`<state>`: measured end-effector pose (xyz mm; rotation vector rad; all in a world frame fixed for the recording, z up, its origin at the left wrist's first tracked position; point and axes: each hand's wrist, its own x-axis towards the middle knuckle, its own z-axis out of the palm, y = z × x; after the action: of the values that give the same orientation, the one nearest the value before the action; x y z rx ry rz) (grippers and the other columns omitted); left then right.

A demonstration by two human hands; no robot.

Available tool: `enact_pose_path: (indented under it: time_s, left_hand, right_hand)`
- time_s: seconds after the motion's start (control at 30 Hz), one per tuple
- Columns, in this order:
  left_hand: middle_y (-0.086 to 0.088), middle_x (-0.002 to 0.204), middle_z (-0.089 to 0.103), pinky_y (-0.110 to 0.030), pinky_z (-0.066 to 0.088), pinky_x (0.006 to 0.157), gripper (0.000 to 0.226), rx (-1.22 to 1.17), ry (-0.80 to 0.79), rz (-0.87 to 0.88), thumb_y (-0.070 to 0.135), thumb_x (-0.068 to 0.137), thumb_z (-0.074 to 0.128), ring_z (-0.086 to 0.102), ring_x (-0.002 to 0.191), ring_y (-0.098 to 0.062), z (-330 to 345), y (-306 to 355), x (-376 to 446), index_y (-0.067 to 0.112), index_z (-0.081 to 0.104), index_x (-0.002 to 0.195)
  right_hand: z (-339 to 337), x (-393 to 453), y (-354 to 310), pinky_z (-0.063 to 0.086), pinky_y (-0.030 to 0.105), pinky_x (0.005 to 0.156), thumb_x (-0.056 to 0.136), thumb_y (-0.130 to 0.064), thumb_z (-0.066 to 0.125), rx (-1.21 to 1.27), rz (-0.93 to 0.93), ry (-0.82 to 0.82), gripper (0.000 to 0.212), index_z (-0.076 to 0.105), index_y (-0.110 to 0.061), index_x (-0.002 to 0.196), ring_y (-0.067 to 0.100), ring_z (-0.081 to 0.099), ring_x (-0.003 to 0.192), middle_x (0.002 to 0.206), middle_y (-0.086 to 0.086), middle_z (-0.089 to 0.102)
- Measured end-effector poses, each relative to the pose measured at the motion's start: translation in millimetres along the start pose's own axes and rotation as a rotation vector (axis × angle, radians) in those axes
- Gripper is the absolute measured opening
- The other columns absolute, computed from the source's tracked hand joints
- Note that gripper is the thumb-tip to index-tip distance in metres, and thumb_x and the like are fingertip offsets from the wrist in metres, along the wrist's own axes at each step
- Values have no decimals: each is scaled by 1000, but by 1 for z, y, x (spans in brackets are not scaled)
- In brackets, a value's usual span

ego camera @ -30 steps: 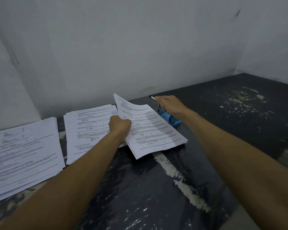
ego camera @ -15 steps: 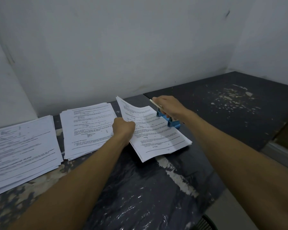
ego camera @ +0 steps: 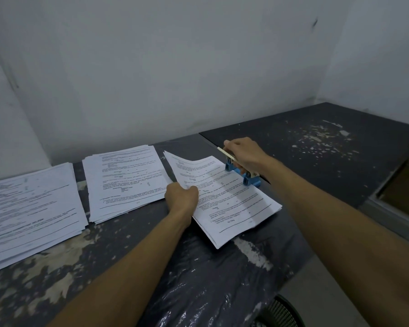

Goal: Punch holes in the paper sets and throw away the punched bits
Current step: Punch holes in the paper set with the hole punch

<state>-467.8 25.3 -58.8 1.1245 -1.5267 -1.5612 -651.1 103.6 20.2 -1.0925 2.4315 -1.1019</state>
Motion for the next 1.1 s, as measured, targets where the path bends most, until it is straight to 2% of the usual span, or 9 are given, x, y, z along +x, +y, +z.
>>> enact_pose_path:
  time_s: [0.13,0.23,0.3,0.4,0.57,0.7,0.9,1.03,1.1]
  left_hand:
    - [9,83,67,-21,52,55,26,-24,-13,16,4,88,59,65,74,-12,-2,-2,-2,27,62,76]
    - [10,79,67,-22,52,54,28,-6,-5,51,6,89,61,65,71,-11,-2,-3,-3,29,61,73]
    - [10,78,67,-24,55,56,28,-2,3,65,6,89,62,66,71,-12,-2,-4,-3,29,60,72]
    - [12,77,67,-25,56,58,29,2,10,89,8,89,63,66,70,-10,-1,-6,-3,30,61,71]
    - [14,75,66,-23,55,55,30,1,14,133,7,89,63,64,68,-6,-1,-8,-4,31,60,70]
    - [16,76,65,-20,51,55,31,-24,17,134,7,89,64,64,70,-5,-2,-8,-5,32,60,70]
    - [11,86,70,-29,58,69,20,-55,6,114,9,90,64,68,79,-12,-2,-11,-3,27,65,81]
    - [6,93,72,-31,58,71,14,-57,7,98,10,90,65,69,82,-15,-2,-12,-1,23,67,91]
    - [6,92,72,-30,58,69,15,-59,9,92,10,89,65,69,80,-14,-2,-12,-1,25,67,89]
  right_hand:
    - [7,8,-3,59,35,64,97,-33,57,-127,-15,136,27,73,-21,78,19,66,66,74,1,69]
    - [11,18,-9,59,39,73,95,-26,54,-53,47,139,29,73,-7,84,19,65,72,84,10,71]
    - [15,20,-12,52,33,66,100,-31,48,-49,93,24,37,66,-5,80,17,58,69,84,12,67]
    - [16,18,-12,43,23,56,102,-37,46,44,148,-50,41,67,-20,72,13,54,63,73,2,62]
    - [16,15,-13,39,27,63,106,-36,38,-51,105,-124,39,63,-12,89,16,49,69,85,12,59]
    - [21,12,-15,38,36,73,107,-26,31,-219,29,-174,37,53,3,112,24,46,79,116,30,59]
    - [27,7,-17,44,35,69,108,-18,28,-428,-66,-187,25,47,-10,93,24,53,80,95,17,58]
    - [29,3,-19,53,48,84,107,-16,29,-462,-78,-167,25,50,-7,98,28,57,83,102,20,62]
    - [31,2,-19,52,48,82,107,-14,31,-471,-78,-154,24,52,-5,100,31,60,86,97,15,61]
